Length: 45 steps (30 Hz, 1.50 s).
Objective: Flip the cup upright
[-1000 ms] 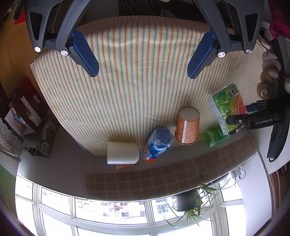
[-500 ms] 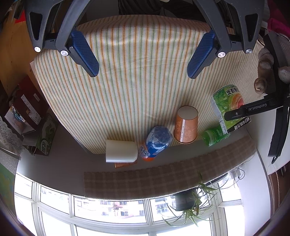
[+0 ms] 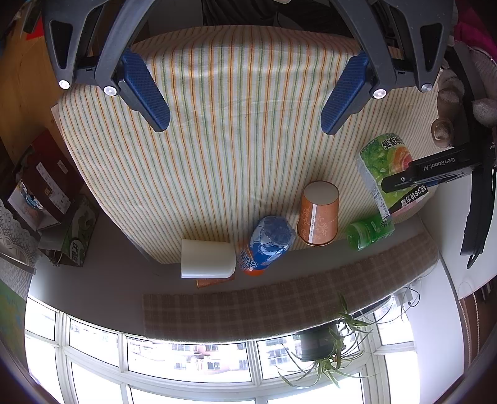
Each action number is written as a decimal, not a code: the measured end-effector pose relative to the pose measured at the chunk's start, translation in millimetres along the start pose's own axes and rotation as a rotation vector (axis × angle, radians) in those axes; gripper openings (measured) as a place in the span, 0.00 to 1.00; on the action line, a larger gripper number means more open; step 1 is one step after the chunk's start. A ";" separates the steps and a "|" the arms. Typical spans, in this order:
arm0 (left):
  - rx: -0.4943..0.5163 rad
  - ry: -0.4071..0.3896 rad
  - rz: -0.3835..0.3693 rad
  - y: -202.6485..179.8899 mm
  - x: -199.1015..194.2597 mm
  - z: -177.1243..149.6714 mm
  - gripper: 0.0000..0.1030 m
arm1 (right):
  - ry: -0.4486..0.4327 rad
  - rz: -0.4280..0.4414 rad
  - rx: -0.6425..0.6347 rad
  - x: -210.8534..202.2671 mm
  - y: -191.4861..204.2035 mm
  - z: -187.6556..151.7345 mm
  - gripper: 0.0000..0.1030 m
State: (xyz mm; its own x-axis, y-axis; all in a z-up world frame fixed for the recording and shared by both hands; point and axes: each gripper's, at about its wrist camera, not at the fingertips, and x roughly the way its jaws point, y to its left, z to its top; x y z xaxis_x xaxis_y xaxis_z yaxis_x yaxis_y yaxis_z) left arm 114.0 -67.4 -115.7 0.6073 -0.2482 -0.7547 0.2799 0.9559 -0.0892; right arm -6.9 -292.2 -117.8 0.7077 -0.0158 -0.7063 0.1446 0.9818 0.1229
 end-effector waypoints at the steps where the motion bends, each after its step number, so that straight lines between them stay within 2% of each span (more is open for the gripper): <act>1: 0.003 0.001 -0.004 -0.5 -0.6 -0.9 0.80 | -0.001 0.001 0.000 -0.3 0.5 0.2 0.96; 11: -0.006 0.030 -0.068 -3.2 -2.8 -8.7 0.83 | -0.008 0.005 -0.008 -3.8 1.2 -1.7 0.96; 14: -0.020 0.036 -0.086 -0.2 -4.3 -10.5 0.87 | -0.012 0.007 -0.010 -5.1 1.5 -1.6 0.96; 34: -0.064 0.048 -0.085 28.9 -30.3 -46.0 0.90 | -0.045 0.048 -0.055 -11.1 23.0 4.8 0.96; 37: -0.081 0.028 -0.073 36.4 -42.1 -53.3 0.90 | -0.056 0.057 -0.063 -13.5 28.0 6.6 0.96; 40: -0.112 -0.032 -0.039 44.5 -60.0 -57.8 0.90 | -0.085 0.066 -0.071 -18.5 33.6 9.8 0.96; 45: -0.132 -0.223 0.069 44.3 -103.7 -55.3 0.90 | -0.161 0.071 -0.076 -28.8 43.6 14.8 0.96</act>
State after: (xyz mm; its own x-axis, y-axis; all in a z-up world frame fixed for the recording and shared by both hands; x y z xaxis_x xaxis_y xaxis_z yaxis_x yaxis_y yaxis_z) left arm 22.3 9.4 -77.3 0.7743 -0.1965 -0.6016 0.1415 0.9803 -0.1380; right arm -10.7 -251.7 -81.8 0.8169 0.0299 -0.5759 0.0418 0.9930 0.1108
